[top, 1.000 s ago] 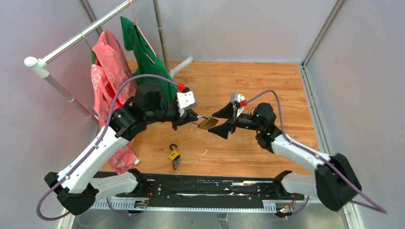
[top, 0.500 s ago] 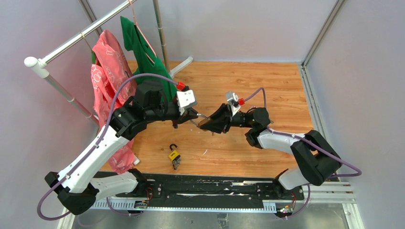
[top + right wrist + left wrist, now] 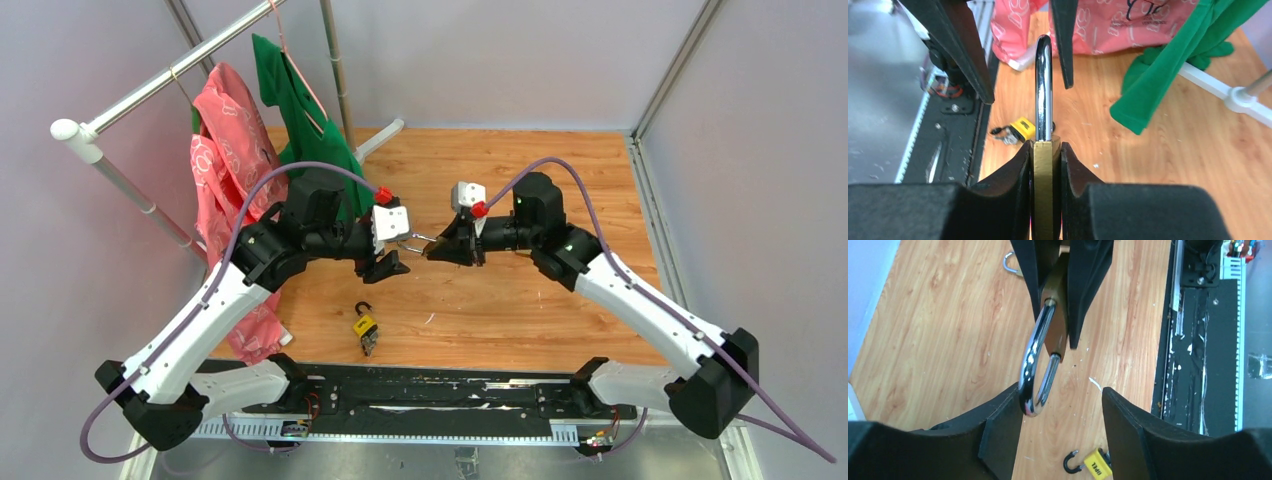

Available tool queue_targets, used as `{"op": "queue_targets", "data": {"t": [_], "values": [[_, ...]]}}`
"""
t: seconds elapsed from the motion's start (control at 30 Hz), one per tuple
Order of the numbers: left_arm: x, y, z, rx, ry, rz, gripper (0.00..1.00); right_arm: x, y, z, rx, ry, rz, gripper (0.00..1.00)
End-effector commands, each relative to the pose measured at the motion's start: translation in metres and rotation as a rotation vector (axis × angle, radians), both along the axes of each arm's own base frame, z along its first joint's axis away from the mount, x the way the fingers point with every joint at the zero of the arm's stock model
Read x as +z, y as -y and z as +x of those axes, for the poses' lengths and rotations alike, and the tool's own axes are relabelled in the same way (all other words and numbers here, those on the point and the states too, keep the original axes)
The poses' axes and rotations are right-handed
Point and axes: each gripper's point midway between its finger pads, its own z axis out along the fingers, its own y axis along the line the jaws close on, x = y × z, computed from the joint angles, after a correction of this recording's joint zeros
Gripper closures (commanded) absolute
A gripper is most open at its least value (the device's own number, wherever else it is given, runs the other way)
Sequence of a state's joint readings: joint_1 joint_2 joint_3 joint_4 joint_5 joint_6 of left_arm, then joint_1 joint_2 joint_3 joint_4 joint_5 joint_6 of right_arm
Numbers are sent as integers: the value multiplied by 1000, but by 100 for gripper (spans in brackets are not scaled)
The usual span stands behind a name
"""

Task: Lock with the key
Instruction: Pick up the lock from the center of the board.

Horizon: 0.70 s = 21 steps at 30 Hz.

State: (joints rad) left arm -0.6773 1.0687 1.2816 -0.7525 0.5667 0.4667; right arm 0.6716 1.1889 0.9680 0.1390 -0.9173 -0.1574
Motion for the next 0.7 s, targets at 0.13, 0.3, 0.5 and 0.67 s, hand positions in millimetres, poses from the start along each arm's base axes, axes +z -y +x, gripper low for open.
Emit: {"op": "queue_targets", "data": {"t": [0.13, 0.3, 0.5, 0.67], "values": [[-4, -7, 11, 10, 73, 69, 40, -16, 37, -26, 3, 232, -420, 100], [-6, -1, 6, -11, 48, 56, 47, 3, 33, -30, 4, 314, -420, 100], [-8, 13, -12, -67, -17, 15, 43, 12, 29, -27, -2, 353, -410, 100], [-8, 21, -18, -90, -16, 1, 35, 20, 25, -22, -35, 345, -392, 100]]}}
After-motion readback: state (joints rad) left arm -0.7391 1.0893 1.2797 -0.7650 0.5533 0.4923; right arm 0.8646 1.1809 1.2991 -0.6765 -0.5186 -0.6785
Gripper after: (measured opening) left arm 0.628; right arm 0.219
